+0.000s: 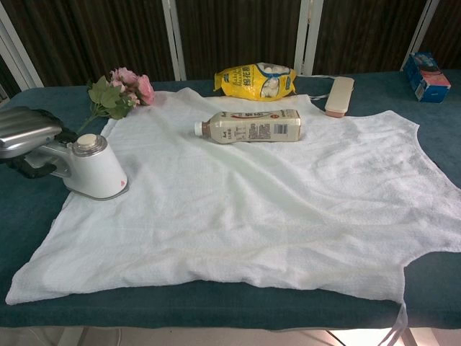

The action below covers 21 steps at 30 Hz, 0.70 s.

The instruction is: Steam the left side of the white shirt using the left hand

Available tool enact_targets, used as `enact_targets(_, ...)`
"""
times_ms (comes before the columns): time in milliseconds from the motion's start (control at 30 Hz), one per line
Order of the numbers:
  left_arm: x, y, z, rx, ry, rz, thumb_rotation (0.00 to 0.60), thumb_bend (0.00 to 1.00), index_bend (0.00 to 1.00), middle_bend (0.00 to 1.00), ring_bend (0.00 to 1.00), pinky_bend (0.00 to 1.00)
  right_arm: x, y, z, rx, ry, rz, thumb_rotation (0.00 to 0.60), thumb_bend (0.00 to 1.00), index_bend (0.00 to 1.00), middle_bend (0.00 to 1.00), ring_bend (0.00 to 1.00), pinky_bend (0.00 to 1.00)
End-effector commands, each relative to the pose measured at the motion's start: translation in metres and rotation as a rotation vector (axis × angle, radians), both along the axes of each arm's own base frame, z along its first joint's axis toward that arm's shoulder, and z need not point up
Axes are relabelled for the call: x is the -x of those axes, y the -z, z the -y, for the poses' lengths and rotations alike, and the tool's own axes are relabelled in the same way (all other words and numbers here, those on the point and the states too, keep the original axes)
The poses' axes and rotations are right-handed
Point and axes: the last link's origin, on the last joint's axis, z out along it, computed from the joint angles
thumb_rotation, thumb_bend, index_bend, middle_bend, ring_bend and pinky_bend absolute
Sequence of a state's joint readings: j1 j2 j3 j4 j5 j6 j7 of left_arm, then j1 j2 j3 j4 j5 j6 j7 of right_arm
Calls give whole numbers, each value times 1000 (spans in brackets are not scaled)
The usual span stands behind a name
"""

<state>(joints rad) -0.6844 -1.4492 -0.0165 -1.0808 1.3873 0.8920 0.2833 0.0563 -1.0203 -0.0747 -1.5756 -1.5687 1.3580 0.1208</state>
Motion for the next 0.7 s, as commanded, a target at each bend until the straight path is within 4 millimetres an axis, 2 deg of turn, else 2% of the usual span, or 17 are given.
enact_targets(33, 0, 5, 0, 34, 35, 20, 600, 489, 578, 465, 314, 278, 0, 0, 0, 2, 1, 0, 600, 310, 0, 0, 0, 0)
enact_targets(200, 7, 9, -3, 50, 33, 49, 600, 588, 728, 585, 425, 386, 1, -1, -1, 2, 6, -3, 600, 310, 0, 0, 0, 0)
enact_targets(333, 13, 14, -3, 69, 2, 92, 600, 626, 782, 627, 517, 460, 2, -2, -2, 5, 9, -3, 600, 310, 0, 0, 0, 0)
enact_targets(533, 18, 15, -3, 85, 7, 184, 600, 575, 758, 626, 647, 559, 3, -2, -3, 5, 14, -6, 600, 309, 0, 0, 0, 0)
enact_targets(700, 20, 17, -1, 100, 36, 245, 600, 537, 712, 638, 707, 607, 3, -2, -4, 6, 18, -7, 600, 309, 0, 0, 0, 0)
